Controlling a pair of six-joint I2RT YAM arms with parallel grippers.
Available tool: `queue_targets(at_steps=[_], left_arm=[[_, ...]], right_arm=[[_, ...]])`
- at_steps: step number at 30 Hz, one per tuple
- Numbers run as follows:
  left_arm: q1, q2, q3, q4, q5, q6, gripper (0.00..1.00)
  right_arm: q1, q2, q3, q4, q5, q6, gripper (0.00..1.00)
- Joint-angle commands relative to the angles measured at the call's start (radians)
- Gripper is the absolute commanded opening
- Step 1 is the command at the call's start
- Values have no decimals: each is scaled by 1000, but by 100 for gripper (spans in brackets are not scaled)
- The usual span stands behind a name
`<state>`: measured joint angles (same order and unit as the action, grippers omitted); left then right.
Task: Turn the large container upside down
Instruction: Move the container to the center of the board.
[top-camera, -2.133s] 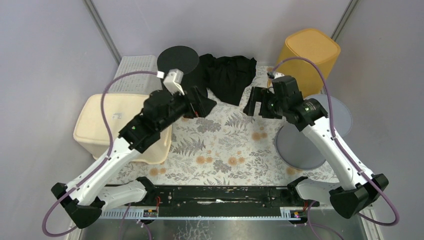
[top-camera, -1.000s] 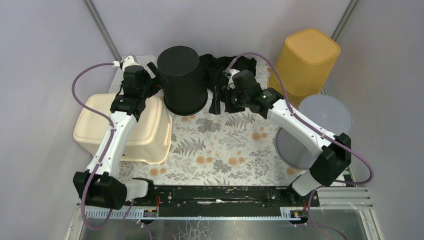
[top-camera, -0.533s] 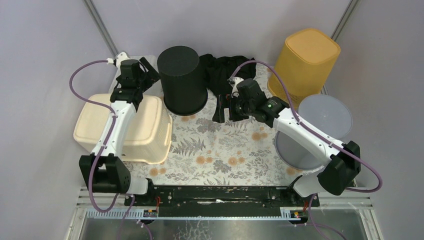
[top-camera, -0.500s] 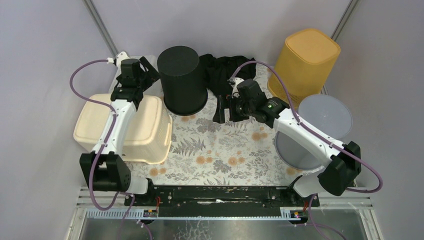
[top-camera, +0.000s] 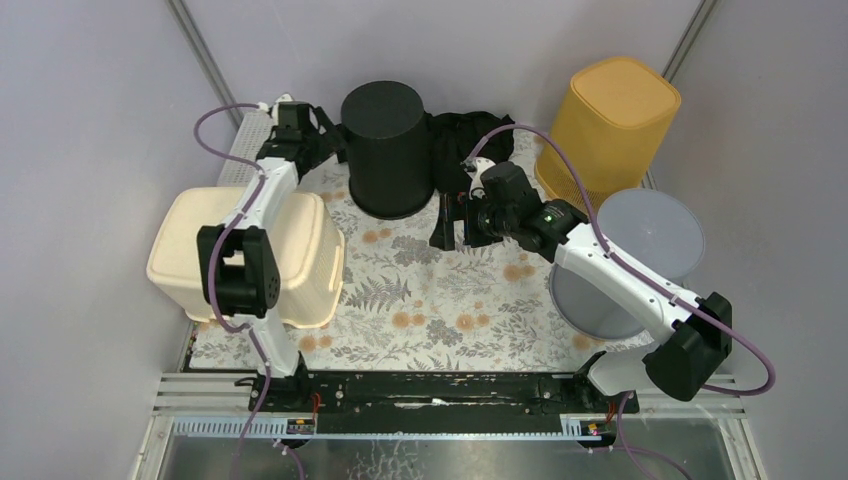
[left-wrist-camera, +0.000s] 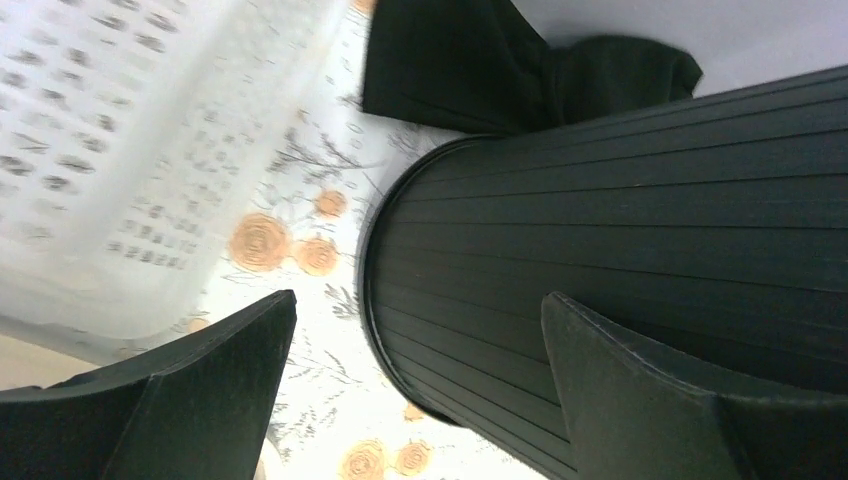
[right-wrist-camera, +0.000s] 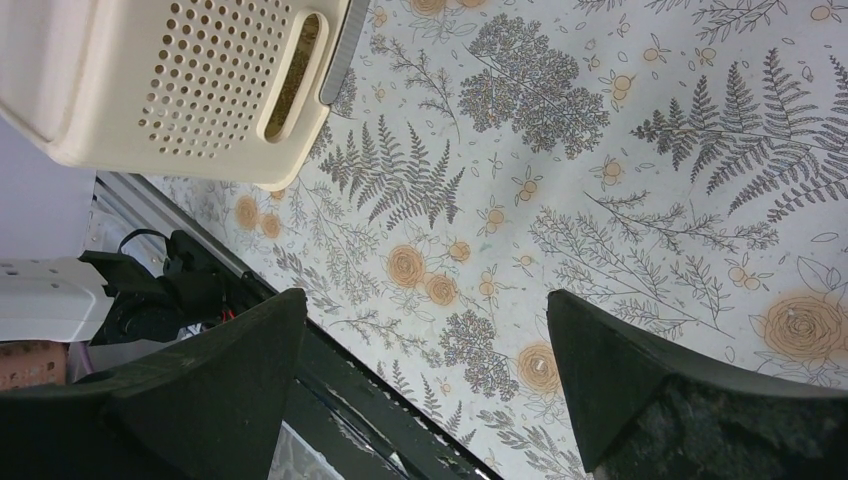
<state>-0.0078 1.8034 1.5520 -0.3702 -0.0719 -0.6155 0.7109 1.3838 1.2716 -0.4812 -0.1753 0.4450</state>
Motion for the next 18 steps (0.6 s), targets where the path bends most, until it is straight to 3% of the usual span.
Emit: queue_targets(at_steps=[1, 9, 18], left_arm=[[-107, 34, 72, 61, 99, 19, 100], [-256, 138, 122, 88, 118, -2, 100], [-314, 235, 162, 162, 235, 2, 100]], right_arm=[[6, -30, 13, 11, 21, -18, 97], [6, -41, 30, -23, 42, -38, 98], [7, -82, 6, -36, 50, -38, 99]])
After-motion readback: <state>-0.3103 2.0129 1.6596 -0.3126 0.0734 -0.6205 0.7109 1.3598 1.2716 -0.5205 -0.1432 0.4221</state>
